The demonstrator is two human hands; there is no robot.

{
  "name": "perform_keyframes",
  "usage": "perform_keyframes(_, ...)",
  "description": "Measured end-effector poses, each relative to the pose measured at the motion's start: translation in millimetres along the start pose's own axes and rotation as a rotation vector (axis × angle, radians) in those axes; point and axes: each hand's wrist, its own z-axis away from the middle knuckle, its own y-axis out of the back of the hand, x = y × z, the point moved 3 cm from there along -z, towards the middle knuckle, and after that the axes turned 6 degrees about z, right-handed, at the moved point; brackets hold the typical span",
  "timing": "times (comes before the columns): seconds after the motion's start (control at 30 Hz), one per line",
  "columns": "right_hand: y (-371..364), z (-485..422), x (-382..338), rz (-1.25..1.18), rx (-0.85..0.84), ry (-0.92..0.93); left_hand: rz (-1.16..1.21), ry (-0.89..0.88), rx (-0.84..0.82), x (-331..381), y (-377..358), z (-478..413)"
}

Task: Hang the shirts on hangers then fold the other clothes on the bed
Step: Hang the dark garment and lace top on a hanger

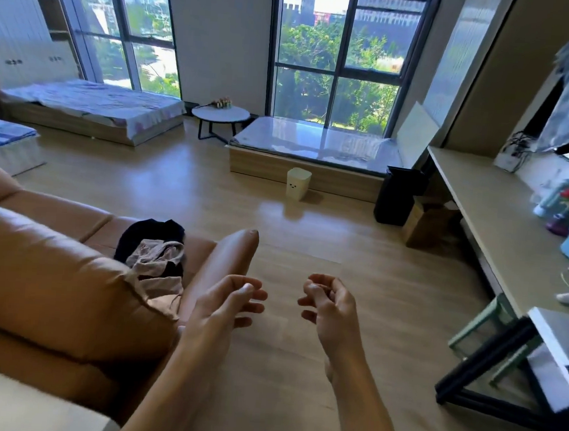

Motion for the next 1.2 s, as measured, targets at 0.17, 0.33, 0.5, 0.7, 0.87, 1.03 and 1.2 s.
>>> perform_keyframes(0.17,-11,-100,-6,0.016,-0.040,-0.018,0.007,0.023,-0.009,-15,-31,-103)
perform_keyframes(0.33,-30,-232,-2,0.037,-0.035,-0.039,0.022,0.013,0.001,-28,-53,-238)
perform_keyframes(0.5,-53,-378,-22,0.063,-0.032,-0.060,0.048,0.021,0.001,-25,-72,-392)
perform_keyframes(0.7,-70,-525,-52,0.050,-0.020,-0.048,0.022,0.039,-0.014,-3,-104,-547)
perform_keyframes(0.87,-88,-648,-59,0.050,-0.051,-0.058,-0.018,0.046,0.008,-18,-124,-653)
perform_keyframes(1.03,-116,-795,-71,0.071,-0.159,-0.033,-0.068,0.014,0.093,-27,-143,-783)
perform_keyframes(1.2,-152,-929,-109,0.113,-0.302,0.003,-0.045,-0.031,0.243,-4,-148,-898)
